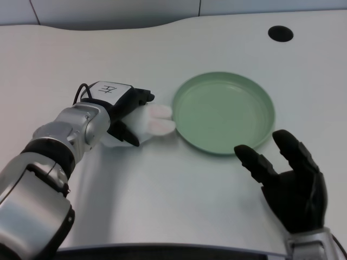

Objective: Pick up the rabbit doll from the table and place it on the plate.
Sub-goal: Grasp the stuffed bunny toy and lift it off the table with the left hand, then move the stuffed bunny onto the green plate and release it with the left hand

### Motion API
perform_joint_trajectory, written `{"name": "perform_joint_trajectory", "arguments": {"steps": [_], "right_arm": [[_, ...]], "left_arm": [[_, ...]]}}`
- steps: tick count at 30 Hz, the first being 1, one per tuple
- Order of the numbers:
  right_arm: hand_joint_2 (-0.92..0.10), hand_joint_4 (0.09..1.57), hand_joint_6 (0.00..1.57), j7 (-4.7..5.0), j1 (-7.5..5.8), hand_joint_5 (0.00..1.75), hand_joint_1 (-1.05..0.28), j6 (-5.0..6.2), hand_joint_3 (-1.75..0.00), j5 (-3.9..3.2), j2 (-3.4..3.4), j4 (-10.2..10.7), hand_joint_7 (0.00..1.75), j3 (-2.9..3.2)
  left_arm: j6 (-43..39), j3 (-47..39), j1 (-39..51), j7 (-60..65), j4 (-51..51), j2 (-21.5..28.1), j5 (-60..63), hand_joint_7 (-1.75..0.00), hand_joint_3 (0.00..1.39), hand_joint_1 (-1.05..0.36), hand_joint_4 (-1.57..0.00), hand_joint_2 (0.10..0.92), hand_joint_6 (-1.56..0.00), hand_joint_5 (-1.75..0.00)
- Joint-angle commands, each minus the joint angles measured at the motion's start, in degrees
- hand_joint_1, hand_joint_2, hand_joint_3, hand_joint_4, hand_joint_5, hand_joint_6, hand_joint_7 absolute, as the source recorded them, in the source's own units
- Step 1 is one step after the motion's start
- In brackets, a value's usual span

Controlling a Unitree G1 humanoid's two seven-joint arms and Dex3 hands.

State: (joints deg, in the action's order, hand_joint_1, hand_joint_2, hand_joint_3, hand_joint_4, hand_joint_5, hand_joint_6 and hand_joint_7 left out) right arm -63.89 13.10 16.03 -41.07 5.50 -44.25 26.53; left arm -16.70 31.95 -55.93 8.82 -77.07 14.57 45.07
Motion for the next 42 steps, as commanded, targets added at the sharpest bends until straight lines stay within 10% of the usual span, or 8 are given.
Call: {"name": "perform_joint_trajectory", "arguments": {"steps": [1, 3, 6, 23, 29, 34, 42], "right_arm": [[-0.92, 0.97, 0.93, 0.42, -1.22, 0.01, -0.83, -0.74, -0.14, -0.92, 2.03, 0.3, 0.0, 0.03], [-0.92, 0.97, 0.93, 0.24, -1.12, 0.01, -0.83, -0.89, -0.14, -1.03, 1.81, 0.1, 0.0, 0.09], [-0.92, 0.96, 0.93, 0.16, -0.97, 0.01, -0.83, -0.79, -0.14, -1.13, 1.68, -0.1, 0.0, 0.14], [-0.92, 0.96, 0.92, 0.25, 1.62, 0.0, -0.83, -1.7, -0.11, -2.16, 0.15, -2.4, 0.0, 1.13], [-0.92, 0.96, 0.92, 0.4, 2.89, 0.0, -0.84, -1.32, -0.11, -1.73, -0.15, -3.7, 0.0, 1.35], [-0.92, 0.95, 0.92, 0.27, 3.64, 0.0, -0.83, -1.47, -0.11, -1.67, -0.09, -4.3, 0.0, 1.32], [-0.92, 0.97, 0.93, 0.51, 4.6, 0.01, -0.82, 1.32, -0.13, -1.26, 1.89, -5.6, 0.0, 1.32]], "left_arm": [[0.0, 1.2, 1.0, 4.5, -0.1, 0.2, 0.9, -0.37, 0.0, -0.15, -0.63, 0.813, -0.9, -0.98], [-0.1, 1.8, 0.9, 6.1, -0.2, 0.2, 1.3, -0.84, 0.0, -0.11, -0.58, 0.865, -0.79, -1.37], [-0.5, 1.9, 0.8, 7.1, -0.2, 0.2, 0.9, -1.0, 0.0, -0.11, -0.56, 0.887, -0.73, -1.44], [-5.5, 0.7, -3.5, 12.1, 1.5, 1.8, -0.4, -0.26, 0.0, -0.11, -0.76, 0.829, -1.06, -0.84], [-9.4, -0.2, -5.1, 14.1, 2.5, 3.1, -0.9, -0.2, 0.0, -0.12, -0.72, 0.85, -1.12, -1.19], [-12.4, -1.4, -6.3, 14.5, 3.5, 3.5, -1.7, -0.18, 0.0, -0.18, -0.72, 0.853, -1.13, -1.15], [-14.4, -2.0, -10.4, 15.0, 3.0, -3.8, -3.2, -0.17, 0.0, -0.17, -0.73, 0.857, -1.13, -1.04]]}}
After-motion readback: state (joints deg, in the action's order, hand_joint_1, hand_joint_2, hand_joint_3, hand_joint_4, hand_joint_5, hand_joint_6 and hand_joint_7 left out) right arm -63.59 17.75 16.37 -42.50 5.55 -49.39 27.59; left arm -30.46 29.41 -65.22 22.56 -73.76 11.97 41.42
